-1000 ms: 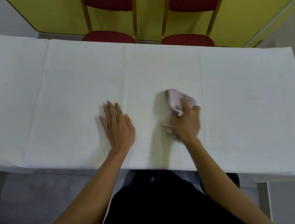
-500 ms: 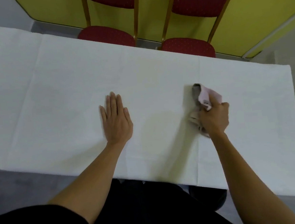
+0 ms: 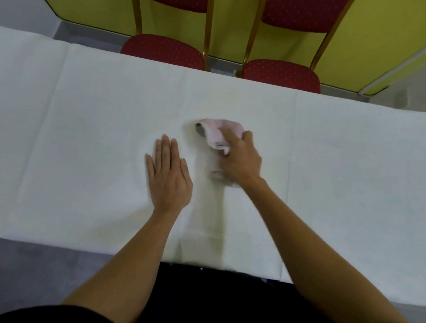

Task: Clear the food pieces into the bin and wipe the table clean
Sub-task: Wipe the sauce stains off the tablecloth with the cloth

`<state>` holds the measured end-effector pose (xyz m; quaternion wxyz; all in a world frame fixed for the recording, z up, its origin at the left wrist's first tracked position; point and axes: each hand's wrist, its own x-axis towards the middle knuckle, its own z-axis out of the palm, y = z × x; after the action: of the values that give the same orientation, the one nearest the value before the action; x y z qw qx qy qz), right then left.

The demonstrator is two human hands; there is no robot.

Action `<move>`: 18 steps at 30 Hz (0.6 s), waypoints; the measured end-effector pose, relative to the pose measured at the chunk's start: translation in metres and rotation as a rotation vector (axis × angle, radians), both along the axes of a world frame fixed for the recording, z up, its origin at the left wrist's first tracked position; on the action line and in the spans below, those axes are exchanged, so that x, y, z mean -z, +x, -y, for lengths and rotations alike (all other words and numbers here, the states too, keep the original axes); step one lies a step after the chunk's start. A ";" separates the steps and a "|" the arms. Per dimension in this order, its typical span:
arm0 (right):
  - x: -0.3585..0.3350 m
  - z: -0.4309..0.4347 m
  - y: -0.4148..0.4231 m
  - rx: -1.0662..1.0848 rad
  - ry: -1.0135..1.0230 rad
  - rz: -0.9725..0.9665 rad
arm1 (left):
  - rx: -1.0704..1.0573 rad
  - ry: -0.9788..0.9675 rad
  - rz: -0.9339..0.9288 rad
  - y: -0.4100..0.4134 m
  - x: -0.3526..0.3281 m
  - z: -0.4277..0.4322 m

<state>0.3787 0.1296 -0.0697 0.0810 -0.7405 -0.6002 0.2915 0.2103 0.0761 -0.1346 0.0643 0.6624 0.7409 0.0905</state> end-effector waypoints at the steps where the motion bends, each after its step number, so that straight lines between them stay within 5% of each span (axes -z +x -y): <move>1: 0.000 -0.003 0.019 0.037 0.001 0.014 | 0.003 -0.004 -0.002 -0.001 0.000 0.000; 6: 0.003 -0.012 0.119 0.433 0.049 0.096 | 0.008 -0.012 0.010 -0.002 0.004 0.000; 10: 0.007 -0.029 0.111 0.596 0.090 -0.002 | -0.020 -0.017 0.084 0.002 0.002 -0.001; 18: 0.001 -0.027 -0.041 0.009 0.051 -0.214 | -0.093 -0.048 0.112 0.014 0.000 -0.077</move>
<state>0.3378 0.1570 -0.0711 0.1646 -0.7054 -0.5921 0.3531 0.2244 0.1533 -0.1348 0.1173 0.6194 0.7681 0.1127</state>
